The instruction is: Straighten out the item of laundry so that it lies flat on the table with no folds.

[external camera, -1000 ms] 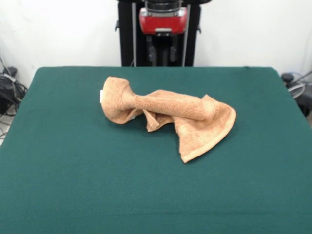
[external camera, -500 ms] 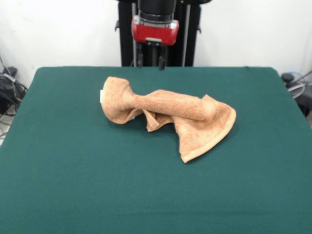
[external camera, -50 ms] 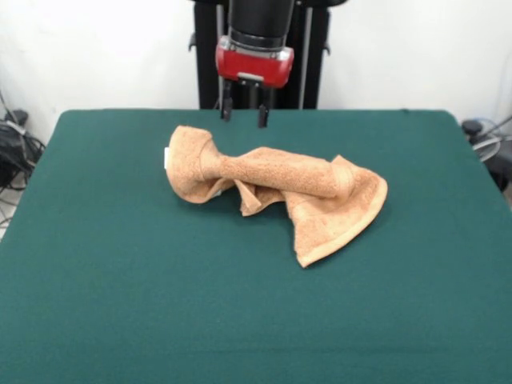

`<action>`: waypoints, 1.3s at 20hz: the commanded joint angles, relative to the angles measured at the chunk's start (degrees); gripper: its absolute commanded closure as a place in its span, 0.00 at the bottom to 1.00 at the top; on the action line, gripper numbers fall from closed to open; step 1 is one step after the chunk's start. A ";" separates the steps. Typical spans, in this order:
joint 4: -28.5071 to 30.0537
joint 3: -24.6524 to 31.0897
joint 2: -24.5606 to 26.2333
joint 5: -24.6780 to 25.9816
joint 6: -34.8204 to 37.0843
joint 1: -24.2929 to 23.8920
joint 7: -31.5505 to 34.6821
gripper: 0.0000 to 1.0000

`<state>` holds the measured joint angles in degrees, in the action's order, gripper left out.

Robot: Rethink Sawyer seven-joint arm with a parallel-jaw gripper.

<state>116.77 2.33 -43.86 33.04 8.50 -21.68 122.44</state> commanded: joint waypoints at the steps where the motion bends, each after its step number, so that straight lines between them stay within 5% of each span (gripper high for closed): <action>1: -3.50 -4.57 -0.24 -6.40 -1.05 2.79 12.32 0.00; 5: -6.81 -7.65 5.73 -9.23 -6.73 5.51 13.75 0.00; 26: -8.03 -12.61 13.60 -24.28 -15.28 10.95 10.30 0.00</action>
<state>111.68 -8.84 -33.03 12.76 -3.91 -12.07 122.44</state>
